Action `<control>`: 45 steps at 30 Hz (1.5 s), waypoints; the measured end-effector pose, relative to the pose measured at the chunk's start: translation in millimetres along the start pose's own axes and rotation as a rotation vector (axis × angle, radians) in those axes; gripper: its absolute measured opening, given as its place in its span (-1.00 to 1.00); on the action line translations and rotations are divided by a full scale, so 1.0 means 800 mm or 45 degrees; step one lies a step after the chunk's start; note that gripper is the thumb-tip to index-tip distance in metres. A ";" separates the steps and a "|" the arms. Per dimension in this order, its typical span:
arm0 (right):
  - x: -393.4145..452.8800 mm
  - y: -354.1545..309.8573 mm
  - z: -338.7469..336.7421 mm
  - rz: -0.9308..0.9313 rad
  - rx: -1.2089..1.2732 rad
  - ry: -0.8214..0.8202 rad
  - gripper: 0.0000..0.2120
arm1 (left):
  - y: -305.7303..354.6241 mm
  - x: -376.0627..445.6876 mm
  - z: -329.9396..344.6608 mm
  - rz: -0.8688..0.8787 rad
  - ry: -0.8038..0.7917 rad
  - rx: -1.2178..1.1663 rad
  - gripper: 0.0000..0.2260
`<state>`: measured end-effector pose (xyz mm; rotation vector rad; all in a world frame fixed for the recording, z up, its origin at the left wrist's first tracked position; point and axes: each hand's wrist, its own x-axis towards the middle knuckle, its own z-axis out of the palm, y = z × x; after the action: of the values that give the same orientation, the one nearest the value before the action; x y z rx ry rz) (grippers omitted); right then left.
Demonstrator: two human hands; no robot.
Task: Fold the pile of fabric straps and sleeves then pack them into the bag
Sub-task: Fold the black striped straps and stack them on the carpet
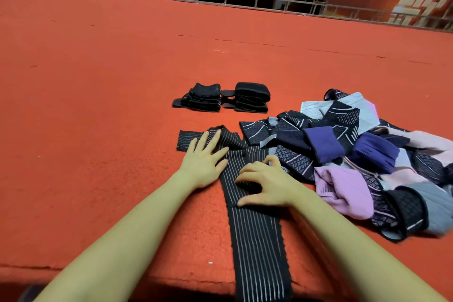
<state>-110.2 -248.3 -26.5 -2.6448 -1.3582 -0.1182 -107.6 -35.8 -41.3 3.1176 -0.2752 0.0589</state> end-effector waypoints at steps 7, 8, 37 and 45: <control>-0.002 -0.007 0.015 -0.090 -0.224 0.115 -0.59 | 0.012 -0.021 0.007 -0.068 -0.084 -0.139 -0.53; -0.001 -0.007 0.019 -0.128 -0.283 0.179 -0.65 | 0.012 -0.026 0.007 -0.049 -0.059 -0.169 -0.53; 0.029 0.116 -0.042 0.777 -0.209 1.193 -0.71 | 0.103 0.091 -0.009 0.146 -0.108 -0.376 -0.56; 0.093 0.085 -0.034 0.560 -0.268 1.112 -0.67 | 0.019 0.072 -0.009 -0.039 0.171 -0.140 -0.55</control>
<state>-11.0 -232.5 3.2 -2.4417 -0.4899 -1.2246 -53.9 -61.0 -32.2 2.9906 -0.2196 0.2431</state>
